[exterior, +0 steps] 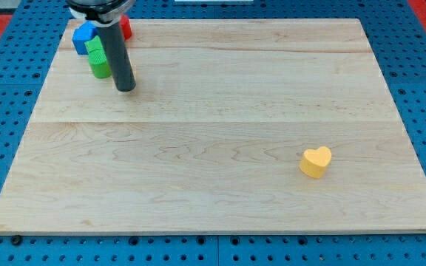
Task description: Move your arm to the right of the yellow heart
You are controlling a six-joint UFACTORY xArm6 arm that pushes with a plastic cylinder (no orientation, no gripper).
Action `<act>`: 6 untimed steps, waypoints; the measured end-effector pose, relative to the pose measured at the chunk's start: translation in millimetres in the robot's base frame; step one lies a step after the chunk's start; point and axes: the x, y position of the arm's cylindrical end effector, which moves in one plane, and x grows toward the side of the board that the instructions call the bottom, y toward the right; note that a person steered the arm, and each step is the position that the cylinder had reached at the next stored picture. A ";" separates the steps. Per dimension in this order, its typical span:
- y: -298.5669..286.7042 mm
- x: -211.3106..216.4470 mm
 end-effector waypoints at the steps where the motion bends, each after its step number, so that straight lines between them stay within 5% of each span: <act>1: 1.7 -18.9; 3: 165.9 90.6; 5: 353.0 119.4; 6: 370.2 162.3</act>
